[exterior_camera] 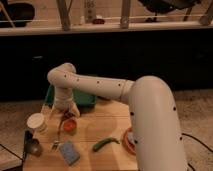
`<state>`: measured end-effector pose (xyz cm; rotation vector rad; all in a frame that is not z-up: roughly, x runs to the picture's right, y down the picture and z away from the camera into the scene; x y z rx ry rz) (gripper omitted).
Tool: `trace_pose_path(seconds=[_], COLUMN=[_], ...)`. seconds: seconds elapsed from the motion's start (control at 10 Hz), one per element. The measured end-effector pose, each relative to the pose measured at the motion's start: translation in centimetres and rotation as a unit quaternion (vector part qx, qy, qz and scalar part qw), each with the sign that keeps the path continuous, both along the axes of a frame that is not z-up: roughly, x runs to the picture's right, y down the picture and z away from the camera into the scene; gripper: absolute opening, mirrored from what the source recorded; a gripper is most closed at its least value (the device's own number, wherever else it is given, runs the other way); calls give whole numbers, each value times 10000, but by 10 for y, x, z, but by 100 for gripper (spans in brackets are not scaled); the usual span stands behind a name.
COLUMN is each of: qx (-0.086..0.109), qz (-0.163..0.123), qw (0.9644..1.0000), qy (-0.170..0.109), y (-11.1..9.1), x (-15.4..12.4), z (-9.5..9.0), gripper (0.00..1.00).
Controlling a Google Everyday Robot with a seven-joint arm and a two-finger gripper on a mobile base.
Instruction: Place apple in plastic cup
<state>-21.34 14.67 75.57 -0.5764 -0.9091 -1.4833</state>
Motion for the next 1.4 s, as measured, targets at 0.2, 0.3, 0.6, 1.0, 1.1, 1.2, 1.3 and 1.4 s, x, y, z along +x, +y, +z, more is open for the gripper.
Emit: trace_pose_path(seconds=[0.2,0.3,0.6,1.0,1.1,1.2,1.3,1.4], qx=[-25,-59,-161,-161,-161,-161,-161,-161], qz=[-9,-13,-25,-31,-32,-32,-32,-32], qw=[10000,10000,9999,9999,9999,9999,9999,9999], qy=[4,10,47,42,40,41,41,41], y=[-1,-2,-4,-4,-4,-3,-3,-4], x=[3,6,14,13,13,13,13,13], z=[1,2,7,7,6,7,7,6], gripper=[80,80,80,80,80,80,80,80])
